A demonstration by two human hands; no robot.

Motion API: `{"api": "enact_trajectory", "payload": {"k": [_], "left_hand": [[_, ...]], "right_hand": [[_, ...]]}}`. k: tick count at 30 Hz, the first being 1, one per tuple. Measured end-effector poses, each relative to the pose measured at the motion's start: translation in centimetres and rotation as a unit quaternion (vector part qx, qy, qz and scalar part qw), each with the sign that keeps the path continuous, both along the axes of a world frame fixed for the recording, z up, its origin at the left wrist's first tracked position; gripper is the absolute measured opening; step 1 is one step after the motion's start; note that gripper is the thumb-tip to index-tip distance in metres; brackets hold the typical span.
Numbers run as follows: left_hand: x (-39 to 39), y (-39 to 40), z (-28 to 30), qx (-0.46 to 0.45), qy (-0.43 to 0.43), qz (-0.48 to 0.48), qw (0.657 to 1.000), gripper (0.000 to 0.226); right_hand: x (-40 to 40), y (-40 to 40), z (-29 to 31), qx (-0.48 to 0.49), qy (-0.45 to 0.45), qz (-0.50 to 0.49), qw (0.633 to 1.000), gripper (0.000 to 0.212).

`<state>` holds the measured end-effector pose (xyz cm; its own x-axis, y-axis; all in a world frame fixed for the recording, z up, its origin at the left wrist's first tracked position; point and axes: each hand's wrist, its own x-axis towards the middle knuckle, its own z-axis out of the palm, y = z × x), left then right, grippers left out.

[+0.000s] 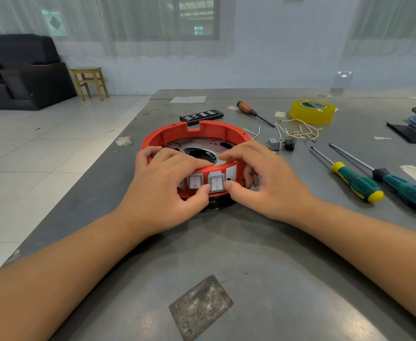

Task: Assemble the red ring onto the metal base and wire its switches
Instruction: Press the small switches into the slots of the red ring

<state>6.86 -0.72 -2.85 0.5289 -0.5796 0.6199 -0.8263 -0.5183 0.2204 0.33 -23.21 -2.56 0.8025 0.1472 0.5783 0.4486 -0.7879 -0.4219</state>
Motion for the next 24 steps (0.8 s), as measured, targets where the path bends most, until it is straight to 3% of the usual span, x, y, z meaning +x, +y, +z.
{"api": "enact_trajectory", "payload": {"k": [13,24], "left_hand": [[-0.82,-0.36,0.49,0.017,0.015,0.015,1.0,0.056],[-0.87,-0.67,0.55,0.002,0.032,0.019,0.999,0.049]], "right_hand": [[-0.12,0.02,0.61,-0.063,-0.009,-0.016,0.998,0.031],[0.09,-0.01,0.64,-0.068,-0.023,-0.03,0.997,0.024]]}}
